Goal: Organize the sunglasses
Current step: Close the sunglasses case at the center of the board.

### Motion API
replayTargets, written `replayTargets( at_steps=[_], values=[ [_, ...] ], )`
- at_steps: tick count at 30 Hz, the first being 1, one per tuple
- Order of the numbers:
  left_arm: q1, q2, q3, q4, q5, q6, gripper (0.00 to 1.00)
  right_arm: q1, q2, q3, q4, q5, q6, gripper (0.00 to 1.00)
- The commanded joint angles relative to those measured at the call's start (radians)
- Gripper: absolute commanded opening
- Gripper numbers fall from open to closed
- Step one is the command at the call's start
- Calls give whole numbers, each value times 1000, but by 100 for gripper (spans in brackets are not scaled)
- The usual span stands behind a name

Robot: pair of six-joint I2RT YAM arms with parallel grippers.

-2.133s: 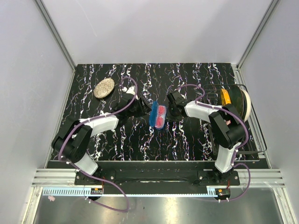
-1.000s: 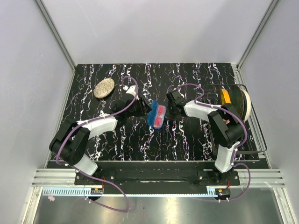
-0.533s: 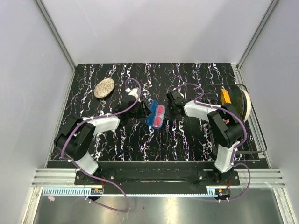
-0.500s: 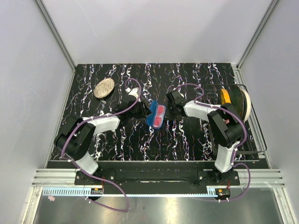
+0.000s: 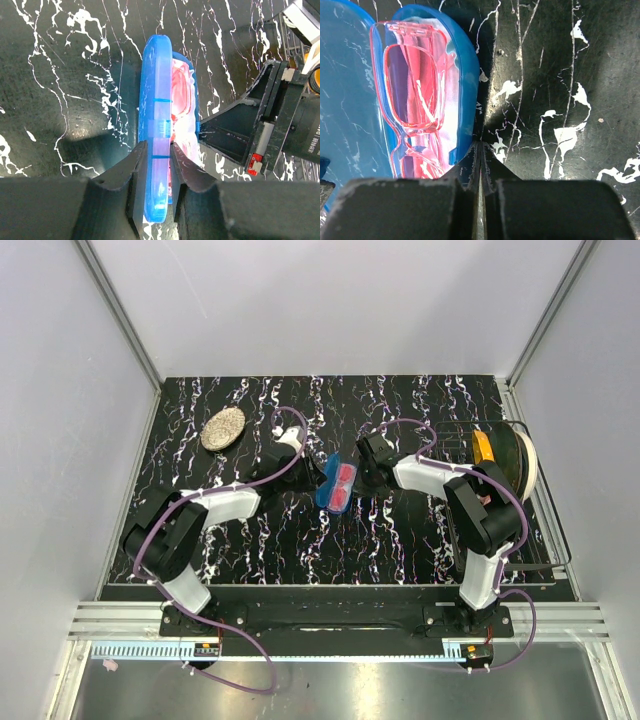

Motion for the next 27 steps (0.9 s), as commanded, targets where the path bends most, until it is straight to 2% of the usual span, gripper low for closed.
replayTargets(
  at_steps=[1,8,18,19,22,27],
  values=[
    [-62,25,53,58,27,-1,23,9,30,20,-11,-23,8,1],
    [-142,39,104,2,-47,39,23,9,36,25,-12,-34,16,0],
    [-246,87,174,-89,-118,67,31,9,47,10,11,-38,40,0],
    [-254,90,171,-89,-116,65,36,9,45,8,19,-40,45,0],
    [-264,97,162,-80,-116,65,43,7,42,-6,32,-43,57,1],
    [-266,102,165,-91,-145,70,44,7,10,-27,31,-18,62,2]
  ],
)
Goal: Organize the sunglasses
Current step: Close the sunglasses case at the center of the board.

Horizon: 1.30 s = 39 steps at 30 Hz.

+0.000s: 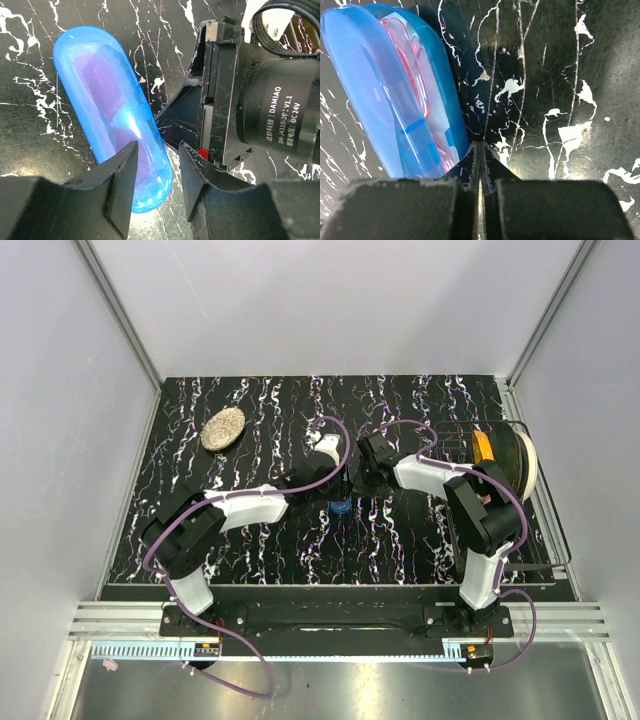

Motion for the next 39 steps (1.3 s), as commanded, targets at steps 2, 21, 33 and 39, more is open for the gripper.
replayTargets(
  at_steps=[2,21,33,39],
  values=[
    [-38,16,19,5,61,-14,44,13,-9,-38,30,19,34,2],
    [69,-29,33,-13,81,1,44,7,-246,-170,20,103,5,17],
    [106,57,122,-74,145,29,34,4,-249,-245,60,69,2,17],
    [104,86,177,-142,107,58,35,-6,-216,-192,59,77,-42,16]
  ],
)
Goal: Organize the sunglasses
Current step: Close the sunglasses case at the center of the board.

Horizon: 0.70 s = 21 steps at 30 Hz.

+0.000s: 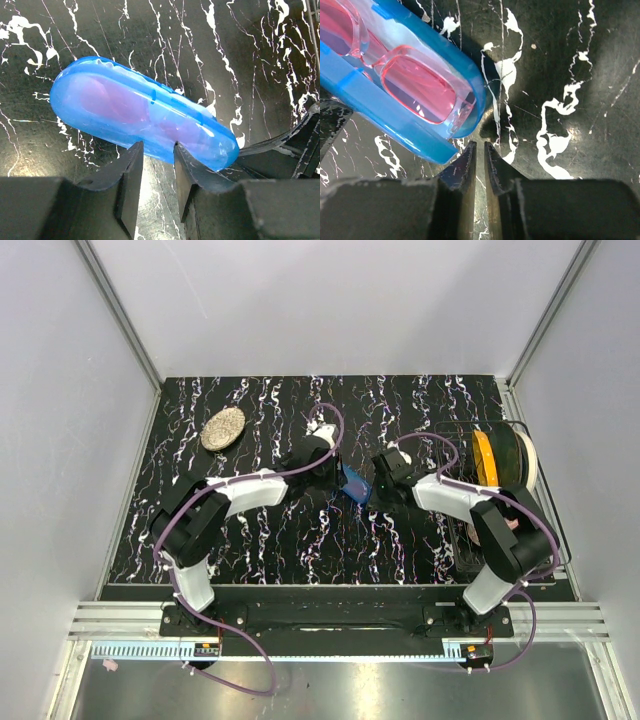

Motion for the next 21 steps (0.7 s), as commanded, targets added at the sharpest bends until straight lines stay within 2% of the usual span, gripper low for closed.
replayTargets(
  at_steps=[1,6,11,16,21],
  values=[
    [0,22,80,-67,-22,44,36,-9,24,66,15,14,-42,15],
    [-2,14,101,-91,-65,62,38,-18,-54,100,-38,123,-65,13],
    [0,2,107,-114,-91,64,39,-19,-126,175,-74,172,-114,16],
    [0,1,117,-105,-102,53,44,-44,-21,287,-77,177,-151,19],
    [1,13,127,-97,-105,36,45,-121,175,405,-81,78,-145,19]
  ],
)
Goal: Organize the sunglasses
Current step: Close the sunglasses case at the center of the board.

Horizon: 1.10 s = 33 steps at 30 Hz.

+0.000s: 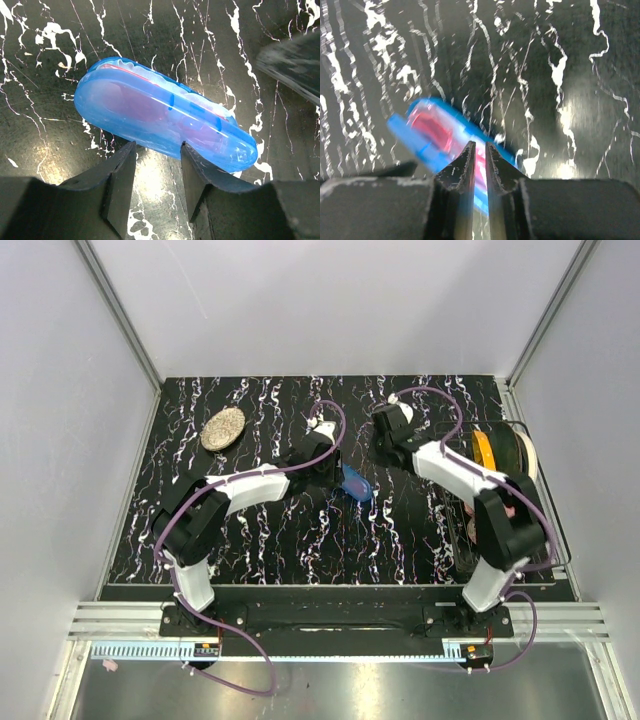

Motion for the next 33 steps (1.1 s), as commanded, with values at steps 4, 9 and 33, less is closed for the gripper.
replayTargets(
  at_steps=[4,9,33],
  values=[
    [1,9,71,28,-20,-12,45,-115,264,156,-28,-197,-46,15],
    [0,13,69,59,-14,-17,45,-123,304,139,-31,-289,-53,12],
    [12,64,81,51,21,-12,45,-100,227,-168,199,-537,112,8]
  ],
)
